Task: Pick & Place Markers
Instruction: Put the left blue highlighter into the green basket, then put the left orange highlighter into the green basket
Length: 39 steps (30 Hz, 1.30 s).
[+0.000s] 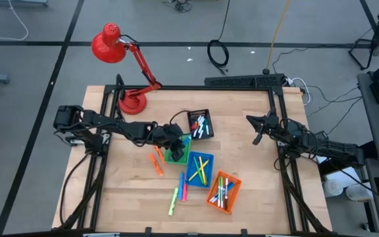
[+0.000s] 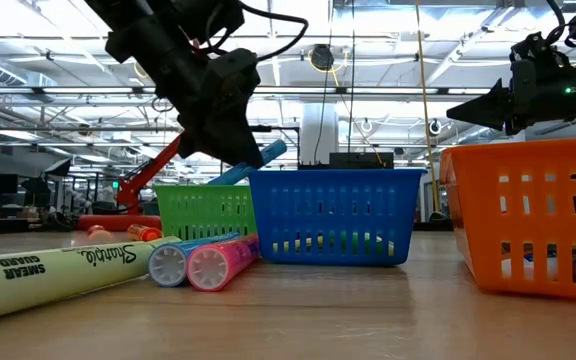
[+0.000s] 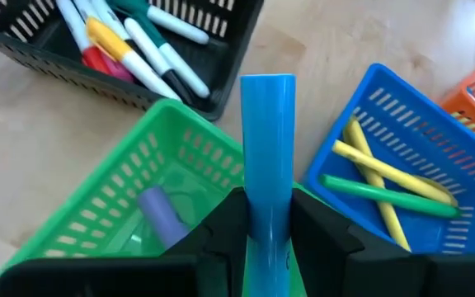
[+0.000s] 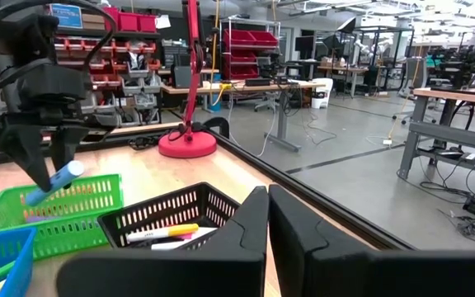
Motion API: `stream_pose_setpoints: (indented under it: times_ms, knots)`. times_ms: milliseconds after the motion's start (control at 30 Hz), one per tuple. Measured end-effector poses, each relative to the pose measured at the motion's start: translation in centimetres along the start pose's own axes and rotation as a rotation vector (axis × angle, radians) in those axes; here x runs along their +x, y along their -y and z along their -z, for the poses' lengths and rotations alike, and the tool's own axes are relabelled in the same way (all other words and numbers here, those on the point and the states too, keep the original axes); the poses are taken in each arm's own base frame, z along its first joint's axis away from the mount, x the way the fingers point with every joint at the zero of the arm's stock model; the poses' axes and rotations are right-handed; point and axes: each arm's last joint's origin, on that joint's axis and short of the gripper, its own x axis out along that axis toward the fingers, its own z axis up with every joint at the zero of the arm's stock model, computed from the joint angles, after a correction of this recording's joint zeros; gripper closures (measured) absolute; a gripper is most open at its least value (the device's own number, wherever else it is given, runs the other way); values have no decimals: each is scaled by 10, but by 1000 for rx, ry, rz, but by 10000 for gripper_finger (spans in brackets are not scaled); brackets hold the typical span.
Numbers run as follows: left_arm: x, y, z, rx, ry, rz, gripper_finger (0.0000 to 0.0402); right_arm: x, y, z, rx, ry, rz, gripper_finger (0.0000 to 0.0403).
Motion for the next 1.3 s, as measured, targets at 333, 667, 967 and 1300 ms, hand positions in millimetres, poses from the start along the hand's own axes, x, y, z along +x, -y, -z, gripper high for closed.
stream_pose_setpoints:
  times_ms: [333,667,967,1300]
  knots:
    - [0,-4,0,-46,-13,-14,284,0,0,0,0,0,0,403]
    - [-2,-6,2,-35,-49,-27,154,0,0,0,0,0,0,403]
    - [-42,-9,8,-97,-224,-58,145,0,0,0,0,0,0,403]
    - [-65,-5,51,-225,-436,-346,170,0,0,0,0,0,0,403]
